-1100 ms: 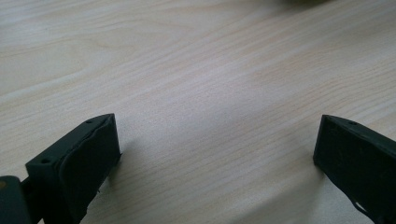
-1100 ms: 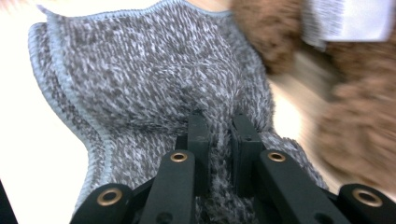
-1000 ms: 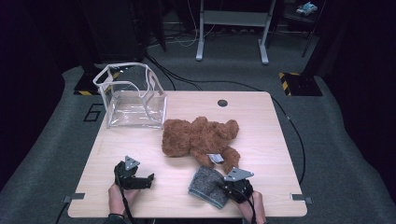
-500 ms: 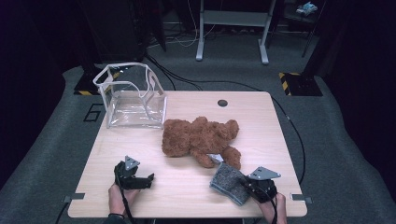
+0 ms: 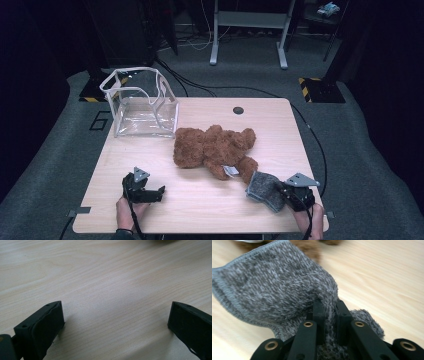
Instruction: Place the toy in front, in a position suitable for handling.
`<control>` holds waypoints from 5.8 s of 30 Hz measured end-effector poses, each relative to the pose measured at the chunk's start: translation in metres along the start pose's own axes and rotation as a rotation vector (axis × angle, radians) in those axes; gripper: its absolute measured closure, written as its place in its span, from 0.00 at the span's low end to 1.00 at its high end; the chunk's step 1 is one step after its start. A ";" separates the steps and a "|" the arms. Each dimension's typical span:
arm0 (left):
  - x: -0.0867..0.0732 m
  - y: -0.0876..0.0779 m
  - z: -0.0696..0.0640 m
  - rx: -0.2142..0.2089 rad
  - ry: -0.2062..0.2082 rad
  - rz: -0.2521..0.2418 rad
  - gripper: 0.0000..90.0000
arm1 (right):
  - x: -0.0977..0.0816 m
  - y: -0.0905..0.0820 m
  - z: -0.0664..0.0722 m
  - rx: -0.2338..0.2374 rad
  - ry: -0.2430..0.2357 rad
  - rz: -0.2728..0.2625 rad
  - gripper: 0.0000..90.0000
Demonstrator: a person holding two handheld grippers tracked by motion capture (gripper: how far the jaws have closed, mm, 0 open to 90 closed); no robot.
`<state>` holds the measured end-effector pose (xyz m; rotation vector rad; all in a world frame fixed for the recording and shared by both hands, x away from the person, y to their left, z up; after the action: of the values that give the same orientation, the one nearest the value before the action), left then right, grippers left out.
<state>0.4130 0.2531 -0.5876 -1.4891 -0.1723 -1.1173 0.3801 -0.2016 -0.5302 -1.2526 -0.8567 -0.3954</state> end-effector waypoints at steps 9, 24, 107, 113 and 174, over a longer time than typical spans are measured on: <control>0.000 0.000 0.000 0.000 0.000 0.001 0.00 | -0.002 -0.003 -0.034 -0.105 0.077 0.009 0.91; 0.000 0.000 0.000 0.000 -0.002 -0.001 0.00 | 0.026 0.025 -0.061 -0.191 0.213 -0.001 0.90; 0.155 0.033 -0.011 -0.178 0.023 -0.110 0.05 | 0.144 0.087 0.075 0.182 0.058 0.030 0.08; 0.157 0.039 -0.013 -0.198 0.011 -0.127 0.14 | 0.148 0.103 0.078 0.178 0.059 0.059 0.28; 0.149 0.015 -0.041 -0.198 0.002 -0.172 0.36 | 0.124 0.087 0.075 0.157 0.113 0.010 0.50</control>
<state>0.4803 0.1441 -0.5002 -1.6726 -0.1960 -1.3045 0.4933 -0.0821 -0.4897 -1.0786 -0.7698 -0.3802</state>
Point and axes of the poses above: each handheld gripper's, and its own axes: y roughly forward along the jaws, x roughly out of its top, z roughly to its left, the point moved 8 cm from there along y, roughly forward along the jaws, and after that the axes turned 13 degrees about y, right-handed, at the moved point
